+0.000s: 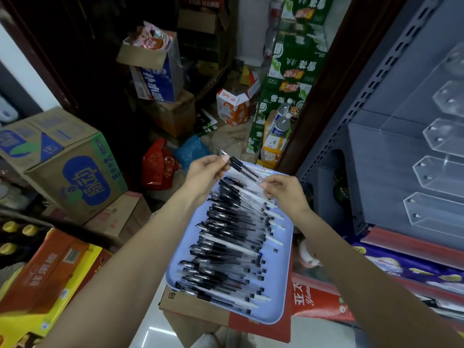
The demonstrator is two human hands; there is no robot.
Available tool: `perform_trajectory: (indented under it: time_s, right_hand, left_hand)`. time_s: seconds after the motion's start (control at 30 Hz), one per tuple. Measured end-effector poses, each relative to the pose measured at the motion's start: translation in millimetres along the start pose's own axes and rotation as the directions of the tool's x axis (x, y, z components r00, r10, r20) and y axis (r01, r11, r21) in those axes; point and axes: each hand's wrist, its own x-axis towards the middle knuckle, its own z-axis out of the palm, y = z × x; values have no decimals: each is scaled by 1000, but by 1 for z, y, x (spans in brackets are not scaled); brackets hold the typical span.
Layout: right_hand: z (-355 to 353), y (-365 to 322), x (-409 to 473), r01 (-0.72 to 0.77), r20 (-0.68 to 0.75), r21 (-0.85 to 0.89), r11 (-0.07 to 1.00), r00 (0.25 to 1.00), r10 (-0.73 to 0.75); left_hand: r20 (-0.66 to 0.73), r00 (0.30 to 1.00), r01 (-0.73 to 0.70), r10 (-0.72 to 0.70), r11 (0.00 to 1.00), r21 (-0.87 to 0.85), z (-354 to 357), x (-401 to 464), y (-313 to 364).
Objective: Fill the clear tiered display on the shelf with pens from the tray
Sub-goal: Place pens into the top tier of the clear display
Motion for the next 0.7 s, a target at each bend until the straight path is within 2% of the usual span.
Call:
perform_trajectory:
  time_s: [0.17,0.23,0.33,0.37,0.43,0.5,0.53,0.7]
  right_hand:
    - [-26,-39,-6,73,-75,54,996,995,-69]
    - [-47,-53,-9,111,-93,42,993,990,-107]
    - [-91,-78,-19,191,-115,-79,979,973,-199]
    - [-109,-85,-23,229,-140,-88,969,961,-240]
    - [-149,-98,-34,324,-243,-62,944,913,-329]
    - [-192,-104,-45,396,-344,-28,918,859,-380]
    - [-213,-104,-51,420,-369,-8,908,842,-393]
    - [-316,-83,-74,530,-435,138,837,791,-429]
  left_hand:
    - [226,971,-76,77,997,-13,50,-18,44]
    - [274,953,-127,130,992,-27,74,-23,67]
    - [307,913,-324,269,935,146,116,-31,100]
    - [340,881,-419,329,875,241,131,-33,109]
    - [466,785,-602,408,680,419,163,-41,125]
    - [593,694,-717,407,464,521,199,-50,137]
    - [635,662,-749,397,387,538,219,-55,142]
    - [769,549,-835,328,185,518,324,-81,154]
